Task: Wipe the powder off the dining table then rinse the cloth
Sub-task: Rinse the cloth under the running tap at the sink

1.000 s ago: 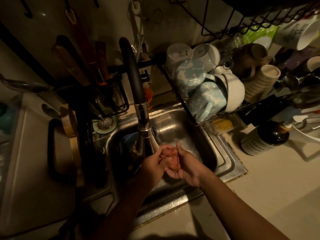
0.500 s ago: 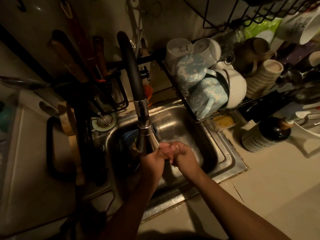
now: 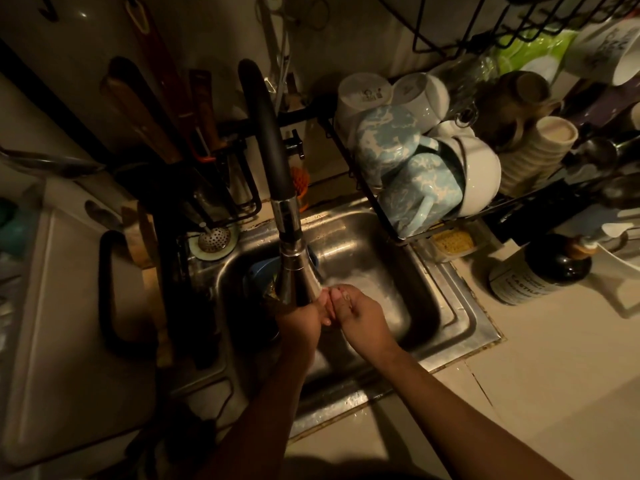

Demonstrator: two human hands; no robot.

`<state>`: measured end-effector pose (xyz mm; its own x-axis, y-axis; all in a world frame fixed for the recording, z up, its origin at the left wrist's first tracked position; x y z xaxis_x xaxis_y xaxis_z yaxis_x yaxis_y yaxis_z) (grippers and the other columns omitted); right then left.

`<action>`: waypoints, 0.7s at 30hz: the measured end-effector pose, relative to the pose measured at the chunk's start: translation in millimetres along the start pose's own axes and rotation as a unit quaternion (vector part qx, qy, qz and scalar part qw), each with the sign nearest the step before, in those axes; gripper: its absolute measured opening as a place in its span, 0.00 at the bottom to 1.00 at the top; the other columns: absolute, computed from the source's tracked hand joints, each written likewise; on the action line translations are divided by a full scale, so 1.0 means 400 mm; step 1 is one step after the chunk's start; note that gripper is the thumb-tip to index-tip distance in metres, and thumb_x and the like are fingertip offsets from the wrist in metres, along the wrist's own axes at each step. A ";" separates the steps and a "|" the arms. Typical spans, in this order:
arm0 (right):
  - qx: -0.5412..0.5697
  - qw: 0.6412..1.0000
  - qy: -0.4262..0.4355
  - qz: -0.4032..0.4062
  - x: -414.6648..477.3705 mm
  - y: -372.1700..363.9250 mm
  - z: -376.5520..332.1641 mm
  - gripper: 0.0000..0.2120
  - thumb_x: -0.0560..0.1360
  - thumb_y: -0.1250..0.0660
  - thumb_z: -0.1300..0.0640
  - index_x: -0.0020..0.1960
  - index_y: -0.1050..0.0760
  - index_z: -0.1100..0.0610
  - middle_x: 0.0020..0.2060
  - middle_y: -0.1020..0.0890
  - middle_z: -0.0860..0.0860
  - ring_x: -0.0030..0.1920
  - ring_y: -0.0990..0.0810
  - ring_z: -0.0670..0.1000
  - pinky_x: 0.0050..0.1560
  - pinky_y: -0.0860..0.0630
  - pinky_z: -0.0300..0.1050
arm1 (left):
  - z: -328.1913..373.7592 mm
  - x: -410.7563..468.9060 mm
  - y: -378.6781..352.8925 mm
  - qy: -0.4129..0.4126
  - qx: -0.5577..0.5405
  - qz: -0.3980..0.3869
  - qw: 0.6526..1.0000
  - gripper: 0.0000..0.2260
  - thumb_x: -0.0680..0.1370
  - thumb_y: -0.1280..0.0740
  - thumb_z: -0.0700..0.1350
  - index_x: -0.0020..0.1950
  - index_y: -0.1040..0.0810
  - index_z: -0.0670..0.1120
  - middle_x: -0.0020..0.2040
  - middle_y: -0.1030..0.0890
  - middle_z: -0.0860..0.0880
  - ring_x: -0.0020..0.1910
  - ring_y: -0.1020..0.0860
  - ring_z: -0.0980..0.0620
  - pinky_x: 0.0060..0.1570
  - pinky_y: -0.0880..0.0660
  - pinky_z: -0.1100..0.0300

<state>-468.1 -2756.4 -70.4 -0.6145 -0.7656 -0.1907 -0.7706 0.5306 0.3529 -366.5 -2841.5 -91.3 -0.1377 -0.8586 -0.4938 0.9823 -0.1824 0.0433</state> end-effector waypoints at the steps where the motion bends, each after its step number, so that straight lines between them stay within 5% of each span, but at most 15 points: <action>1: 0.041 0.999 -0.027 -0.013 -0.001 0.002 -0.006 0.12 0.84 0.41 0.51 0.49 0.19 0.48 0.42 0.15 0.45 0.46 0.18 0.39 0.50 0.26 0.33 | 0.003 0.009 0.009 -0.018 -0.013 0.022 1.000 0.17 0.72 0.25 0.41 0.55 0.22 0.31 0.39 0.19 0.41 0.32 0.21 0.53 0.36 0.23 0.59; 3: 0.184 0.976 -0.114 -0.040 -0.004 0.005 -0.015 0.17 0.84 0.42 0.50 0.47 0.16 0.44 0.43 0.13 0.45 0.48 0.16 0.42 0.54 0.23 0.37 | 0.023 0.006 0.029 -0.055 0.000 0.079 0.995 0.10 0.73 0.26 0.37 0.53 0.22 0.37 0.46 0.18 0.45 0.45 0.19 0.48 0.52 0.22 0.50; 5: 0.292 0.940 -0.162 -0.062 -0.008 0.003 -0.003 0.17 0.85 0.44 0.48 0.55 0.17 0.48 0.50 0.13 0.49 0.52 0.15 0.47 0.56 0.22 0.40 | 0.041 -0.009 0.027 -0.061 -0.021 0.082 0.995 0.12 0.72 0.24 0.40 0.53 0.22 0.42 0.52 0.19 0.46 0.53 0.20 0.46 0.60 0.25 0.46; 7: 0.319 0.933 -0.147 -0.075 -0.010 0.000 0.001 0.20 0.83 0.43 0.44 0.71 0.28 0.50 0.62 0.18 0.51 0.62 0.20 0.49 0.66 0.26 0.44 | 0.036 -0.026 0.020 -0.049 -0.014 0.057 0.997 0.21 0.70 0.22 0.52 0.56 0.20 0.42 0.52 0.16 0.47 0.52 0.18 0.47 0.58 0.23 0.44; 10: 0.345 0.928 -0.133 -0.054 -0.011 -0.011 -0.001 0.39 0.72 0.35 0.32 0.76 0.43 0.45 0.70 0.25 0.52 0.70 0.27 0.53 0.73 0.33 0.57 | 0.058 -0.103 -0.020 -0.061 0.010 -0.081 0.995 0.05 0.78 0.31 0.44 0.52 0.18 0.48 0.40 0.14 0.50 0.40 0.16 0.53 0.44 0.18 0.54; 14: 0.398 0.908 -0.130 0.015 -0.007 0.034 -0.001 0.36 0.73 0.28 0.40 0.67 0.33 0.65 0.54 0.23 0.68 0.53 0.23 0.65 0.60 0.26 0.58 | 0.074 -0.126 -0.012 -0.106 0.106 -0.217 0.965 0.11 0.80 0.35 0.38 0.58 0.18 0.50 0.44 0.14 0.50 0.38 0.15 0.49 0.37 0.20 0.60; 18: 0.378 0.906 -0.171 -0.083 -0.028 0.060 -0.012 0.23 0.76 0.29 0.47 0.67 0.25 0.54 0.48 0.21 0.66 0.39 0.22 0.55 0.33 0.27 0.42 | 0.112 -0.079 0.040 -0.231 0.284 -0.215 0.905 0.07 0.76 0.33 0.53 0.52 0.17 0.57 0.50 0.15 0.55 0.51 0.19 0.61 0.55 0.22 0.57; 21: 0.350 0.905 -0.201 -0.132 -0.043 0.061 -0.016 0.12 0.80 0.34 0.52 0.63 0.22 0.45 0.44 0.24 0.60 0.33 0.28 0.49 0.34 0.36 0.41 | 0.138 -0.059 0.028 -0.291 0.304 -0.297 0.857 0.22 0.75 0.33 0.54 0.70 0.28 0.58 0.71 0.33 0.63 0.70 0.36 0.69 0.73 0.38 0.62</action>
<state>-475.1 -2732.6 -52.5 -0.2967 -0.7793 -0.5520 -0.7309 0.5574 -0.3940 -359.3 -2849.5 -31.2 -0.8043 -0.5893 -0.0761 0.4935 -0.7337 0.4671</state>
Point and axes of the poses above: each hand's wrist, its own x-axis towards the middle knuckle, its own y-axis out of the back of the hand, z = x × y, the point moved 5 cm from there along x, towards the middle knuckle
